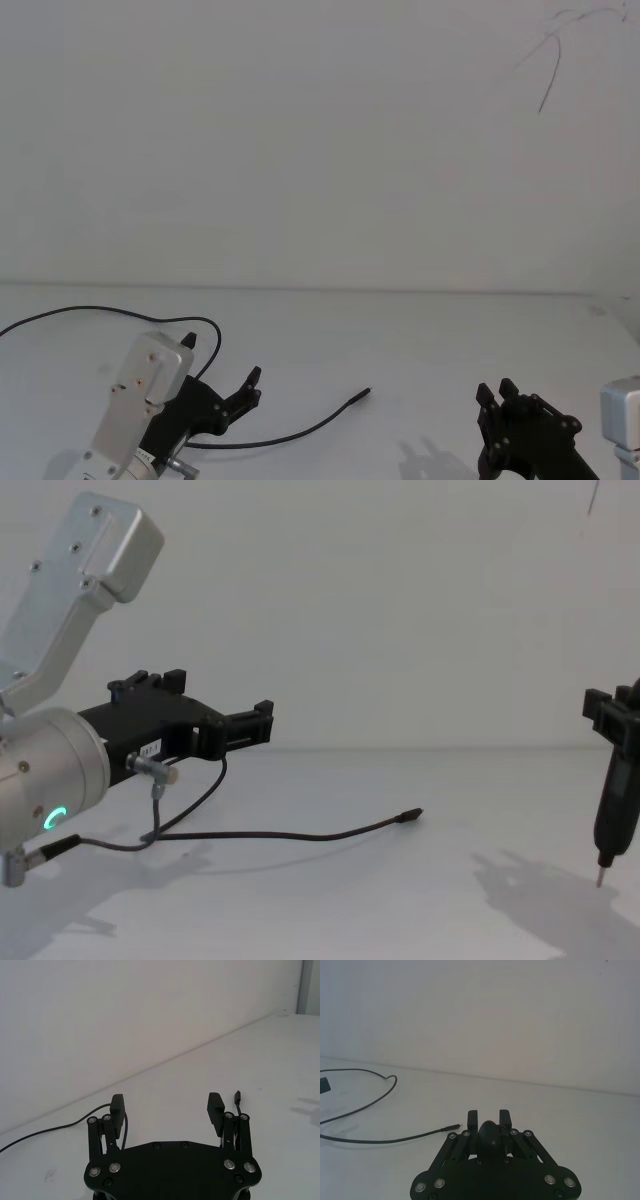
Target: Pick up the data cable with the one hand.
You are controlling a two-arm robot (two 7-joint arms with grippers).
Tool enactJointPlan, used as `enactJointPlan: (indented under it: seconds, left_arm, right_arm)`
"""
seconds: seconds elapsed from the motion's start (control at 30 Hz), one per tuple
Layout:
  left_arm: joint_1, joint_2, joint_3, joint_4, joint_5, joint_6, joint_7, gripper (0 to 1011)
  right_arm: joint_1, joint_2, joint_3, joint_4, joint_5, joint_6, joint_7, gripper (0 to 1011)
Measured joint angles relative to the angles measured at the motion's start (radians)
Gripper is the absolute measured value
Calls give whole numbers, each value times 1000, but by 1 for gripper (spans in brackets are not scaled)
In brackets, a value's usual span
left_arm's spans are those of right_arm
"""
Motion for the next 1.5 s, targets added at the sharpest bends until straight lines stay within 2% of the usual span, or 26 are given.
enactJointPlan:
  seconds: [0.8, 1.13, 1.47, 1.5]
  left_arm:
    - [-4, 0, 1, 5, -4, 1, -12, 1001]
    - [-42, 7, 7, 43, -41, -1, -108, 1001]
    - [-110, 10, 23, 120, -93, -4, -257, 1001]
    - [-124, 10, 27, 137, -103, -4, -286, 1001]
  right_arm:
    - [0, 0, 0, 0, 0, 0, 0, 251]
    - [0, 0, 0, 0, 0, 0, 0, 251]
    - [0, 0, 0, 0, 0, 0, 0, 251]
    - [0, 0, 0, 0, 0, 0, 0, 251]
